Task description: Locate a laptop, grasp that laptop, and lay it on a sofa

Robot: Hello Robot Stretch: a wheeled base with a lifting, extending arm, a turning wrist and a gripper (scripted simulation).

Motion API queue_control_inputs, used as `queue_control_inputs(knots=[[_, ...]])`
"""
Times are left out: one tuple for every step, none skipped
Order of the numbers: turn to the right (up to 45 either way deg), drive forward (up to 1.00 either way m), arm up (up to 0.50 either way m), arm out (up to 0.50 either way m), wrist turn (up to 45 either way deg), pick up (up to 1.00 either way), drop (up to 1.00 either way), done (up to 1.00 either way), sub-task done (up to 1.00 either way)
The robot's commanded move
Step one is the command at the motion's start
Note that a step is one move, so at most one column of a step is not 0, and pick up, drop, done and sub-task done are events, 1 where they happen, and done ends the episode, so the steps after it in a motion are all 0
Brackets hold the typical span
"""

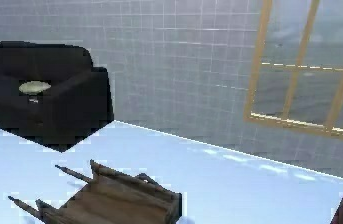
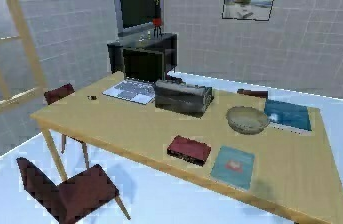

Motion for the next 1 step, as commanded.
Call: queue_control_inputs(knots=[[45.0, 0.00, 0.00, 0.00, 0.0, 0.00, 0.00, 0.00, 0.00]])
